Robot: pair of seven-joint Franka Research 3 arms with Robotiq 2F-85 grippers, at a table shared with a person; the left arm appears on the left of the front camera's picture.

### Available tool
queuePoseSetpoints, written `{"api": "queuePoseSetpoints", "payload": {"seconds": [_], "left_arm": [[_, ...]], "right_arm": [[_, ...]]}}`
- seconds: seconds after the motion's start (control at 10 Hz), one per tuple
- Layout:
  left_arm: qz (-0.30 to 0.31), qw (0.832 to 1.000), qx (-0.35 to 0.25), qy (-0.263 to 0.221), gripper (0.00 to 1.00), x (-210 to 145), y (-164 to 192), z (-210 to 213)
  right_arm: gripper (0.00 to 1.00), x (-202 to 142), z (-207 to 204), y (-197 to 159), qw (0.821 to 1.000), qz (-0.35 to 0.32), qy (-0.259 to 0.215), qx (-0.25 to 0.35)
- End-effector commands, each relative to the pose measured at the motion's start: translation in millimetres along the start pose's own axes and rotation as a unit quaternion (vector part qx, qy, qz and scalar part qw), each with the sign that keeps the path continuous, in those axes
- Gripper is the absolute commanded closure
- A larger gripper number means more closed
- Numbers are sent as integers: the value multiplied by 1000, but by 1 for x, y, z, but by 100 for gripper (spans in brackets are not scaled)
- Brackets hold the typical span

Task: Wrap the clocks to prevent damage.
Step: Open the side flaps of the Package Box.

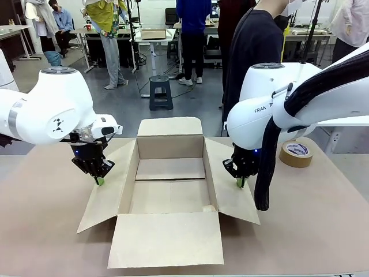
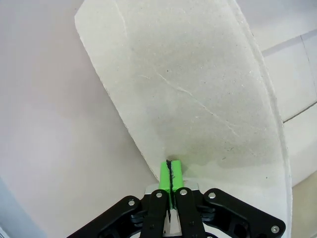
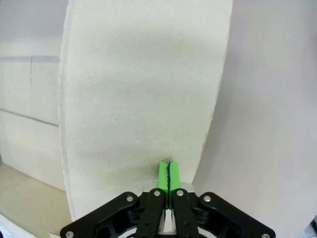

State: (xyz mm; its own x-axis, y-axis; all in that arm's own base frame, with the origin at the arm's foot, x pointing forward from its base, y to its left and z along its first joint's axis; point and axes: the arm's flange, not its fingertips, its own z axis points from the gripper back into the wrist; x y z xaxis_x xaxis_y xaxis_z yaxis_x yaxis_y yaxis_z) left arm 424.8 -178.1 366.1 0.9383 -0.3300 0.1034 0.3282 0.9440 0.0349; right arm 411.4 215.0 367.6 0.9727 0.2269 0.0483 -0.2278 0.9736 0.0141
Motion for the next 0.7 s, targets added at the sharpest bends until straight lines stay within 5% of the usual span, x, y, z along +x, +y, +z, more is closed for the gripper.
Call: {"api": "queuePoseSetpoints", "payload": {"seconds": [0.0,0.6], "left_arm": [[-4,1000,5,0,100,-1,0,2],[-4,1000,5,0,100,-1,0,2]], "right_arm": [[99,1,1,0,1000,-28,-3,1],[99,1,1,0,1000,-28,-3,1]]}}
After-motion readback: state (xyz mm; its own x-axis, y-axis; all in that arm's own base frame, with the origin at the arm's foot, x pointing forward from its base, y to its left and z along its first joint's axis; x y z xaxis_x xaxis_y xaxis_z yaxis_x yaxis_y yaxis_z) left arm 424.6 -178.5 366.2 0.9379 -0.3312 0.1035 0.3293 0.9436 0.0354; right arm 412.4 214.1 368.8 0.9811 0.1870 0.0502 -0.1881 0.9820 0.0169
